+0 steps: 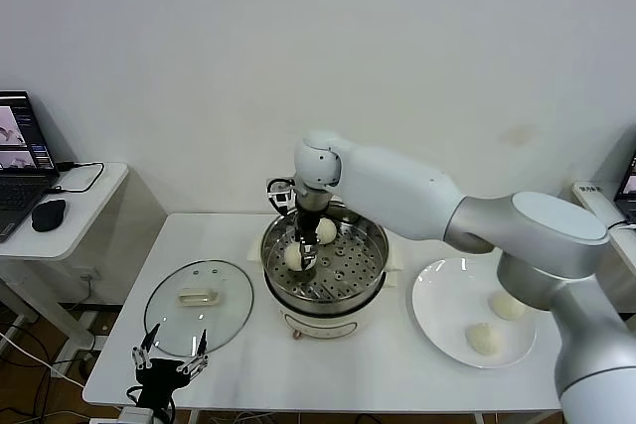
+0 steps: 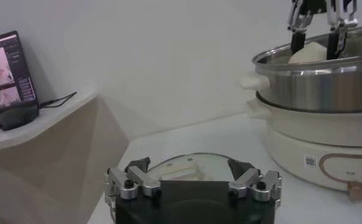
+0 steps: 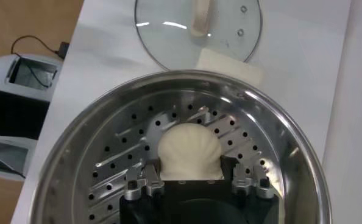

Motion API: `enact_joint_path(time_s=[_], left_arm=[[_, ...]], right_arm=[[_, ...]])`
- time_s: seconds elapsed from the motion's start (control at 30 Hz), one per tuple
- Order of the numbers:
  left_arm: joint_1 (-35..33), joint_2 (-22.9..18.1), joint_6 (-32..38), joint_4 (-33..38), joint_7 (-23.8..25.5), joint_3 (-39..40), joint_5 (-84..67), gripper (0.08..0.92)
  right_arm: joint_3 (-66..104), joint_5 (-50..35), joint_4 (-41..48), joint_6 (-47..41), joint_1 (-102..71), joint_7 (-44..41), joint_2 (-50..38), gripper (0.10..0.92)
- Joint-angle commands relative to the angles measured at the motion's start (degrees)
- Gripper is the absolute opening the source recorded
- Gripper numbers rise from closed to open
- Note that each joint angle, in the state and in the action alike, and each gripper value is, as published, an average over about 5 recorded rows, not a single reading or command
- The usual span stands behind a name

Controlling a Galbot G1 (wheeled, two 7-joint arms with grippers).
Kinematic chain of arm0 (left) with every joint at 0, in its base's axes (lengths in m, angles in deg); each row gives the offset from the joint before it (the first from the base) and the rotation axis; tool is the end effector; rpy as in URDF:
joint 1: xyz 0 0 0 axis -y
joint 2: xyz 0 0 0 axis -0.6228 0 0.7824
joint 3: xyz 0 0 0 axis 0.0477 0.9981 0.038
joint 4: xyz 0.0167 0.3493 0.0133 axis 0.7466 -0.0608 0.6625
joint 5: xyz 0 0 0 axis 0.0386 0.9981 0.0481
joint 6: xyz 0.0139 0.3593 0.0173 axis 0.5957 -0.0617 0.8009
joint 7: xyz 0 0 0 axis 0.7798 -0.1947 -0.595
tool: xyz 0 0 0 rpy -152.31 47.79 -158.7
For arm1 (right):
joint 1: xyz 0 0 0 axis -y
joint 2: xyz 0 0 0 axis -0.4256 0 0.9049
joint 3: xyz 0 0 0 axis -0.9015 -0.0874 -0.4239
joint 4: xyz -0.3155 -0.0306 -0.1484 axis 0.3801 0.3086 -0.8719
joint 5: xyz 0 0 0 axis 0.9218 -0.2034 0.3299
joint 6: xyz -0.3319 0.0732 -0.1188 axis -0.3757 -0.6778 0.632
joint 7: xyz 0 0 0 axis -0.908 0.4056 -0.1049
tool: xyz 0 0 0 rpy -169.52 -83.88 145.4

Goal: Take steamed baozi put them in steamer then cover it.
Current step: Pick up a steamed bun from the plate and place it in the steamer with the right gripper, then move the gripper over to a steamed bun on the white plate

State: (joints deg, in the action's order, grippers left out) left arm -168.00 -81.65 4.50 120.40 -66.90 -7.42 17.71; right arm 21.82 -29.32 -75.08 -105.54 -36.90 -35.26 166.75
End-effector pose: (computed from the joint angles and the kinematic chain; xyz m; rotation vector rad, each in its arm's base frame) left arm 0.1331 0.0696 -0.3147 0.0310 -2.8491 -0.3768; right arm 0.5734 0.2219 -0.0984 1.5042 -1.2566 1.3443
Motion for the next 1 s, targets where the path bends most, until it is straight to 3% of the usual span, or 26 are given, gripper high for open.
enact_joint_path(time_s=[0.03, 0.37, 0.53, 0.77, 1.0], left_arm=[[0.05, 0.15, 0.02, -0.11, 0.02, 0.05, -0.06, 0.823], [0.51, 0.44, -0.17, -0.19, 0.27, -0.19, -0.24, 0.823], [0.46, 0.33, -0.34, 0.22, 0.47, -0.4, -0.24, 0.823], [0.13, 0.19, -0.4, 0.1, 0.64, -0.64, -0.37, 0.823], [0.41, 0.47, -0.5, -0.35, 0.76, -0.66, -0.34, 0.823]], right_arm=[[0.87, 1.71, 1.66, 0.14, -1.58, 0.81, 1.4, 0.61], [2.85, 0.54, -1.53, -0.78, -1.39, 1.58, -1.49, 0.807], [4.51, -1.42, -8.09, -1.19, 1.08, 0.65, -8.47, 0.822], [9.5, -5.12, -18.73, 0.83, 4.25, -2.43, -25.47, 0.823], [12.31, -4.85, -22.78, 4.49, 4.49, -5.31, -38.45, 0.823]])
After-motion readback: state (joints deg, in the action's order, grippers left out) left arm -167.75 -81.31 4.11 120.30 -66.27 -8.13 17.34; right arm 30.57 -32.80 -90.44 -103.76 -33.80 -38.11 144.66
